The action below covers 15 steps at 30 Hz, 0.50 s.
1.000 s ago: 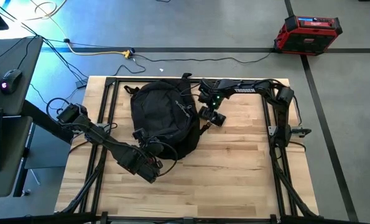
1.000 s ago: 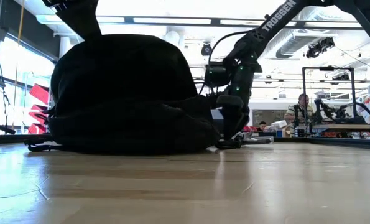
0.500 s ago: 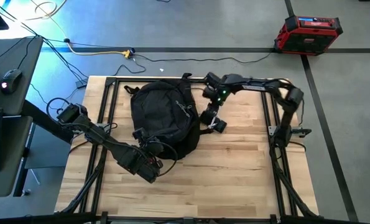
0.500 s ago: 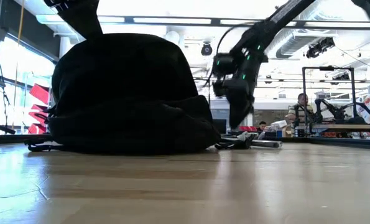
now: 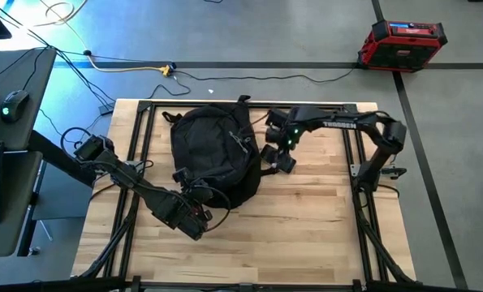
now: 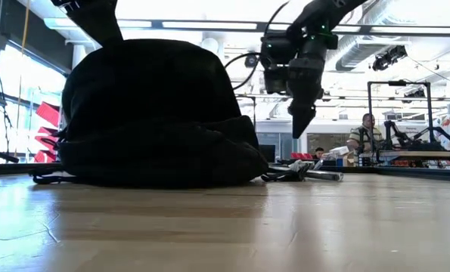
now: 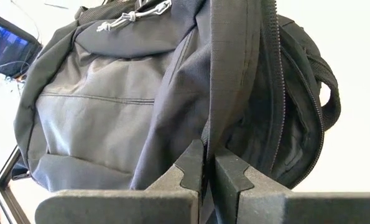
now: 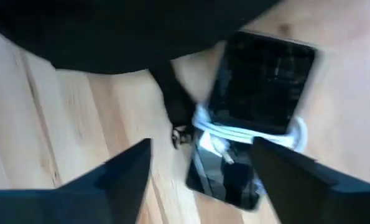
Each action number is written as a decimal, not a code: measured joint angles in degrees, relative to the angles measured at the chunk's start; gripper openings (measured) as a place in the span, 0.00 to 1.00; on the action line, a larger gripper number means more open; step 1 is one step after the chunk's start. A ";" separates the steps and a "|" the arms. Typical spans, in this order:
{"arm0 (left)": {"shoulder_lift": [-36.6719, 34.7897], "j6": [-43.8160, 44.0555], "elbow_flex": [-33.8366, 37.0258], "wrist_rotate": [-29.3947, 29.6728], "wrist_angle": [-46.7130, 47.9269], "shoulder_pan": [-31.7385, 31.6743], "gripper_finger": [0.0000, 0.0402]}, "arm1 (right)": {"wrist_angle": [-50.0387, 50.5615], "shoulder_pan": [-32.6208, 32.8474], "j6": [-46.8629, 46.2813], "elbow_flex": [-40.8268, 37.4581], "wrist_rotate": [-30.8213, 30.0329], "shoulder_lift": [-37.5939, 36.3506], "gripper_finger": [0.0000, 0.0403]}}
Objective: Unpack backpack
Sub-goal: Put the cellphone into the backpack
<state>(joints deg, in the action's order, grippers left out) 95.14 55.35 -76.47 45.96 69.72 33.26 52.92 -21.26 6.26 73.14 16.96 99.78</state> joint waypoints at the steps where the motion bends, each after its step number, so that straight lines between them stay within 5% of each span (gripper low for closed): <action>1: 0.00 0.00 0.00 0.04 0.01 0.11 0.00 | -0.88 1.01 0.28 0.00 -0.46 0.39 0.75; 8: 0.00 1.66 2.82 0.30 -0.28 0.36 0.00 | -5.35 5.41 0.08 0.07 -15.85 4.14 0.97; 11: 0.00 3.02 3.88 0.05 0.05 0.69 0.00 | -6.34 5.68 -1.88 0.09 -21.18 5.67 0.98; 15: 0.00 3.88 4.55 0.09 -0.27 1.15 0.00 | -9.01 5.14 -5.11 0.09 -20.67 8.09 0.98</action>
<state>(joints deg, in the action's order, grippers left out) 95.13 59.24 -71.92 46.05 69.45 34.41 43.91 -16.12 1.15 73.23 -3.71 107.87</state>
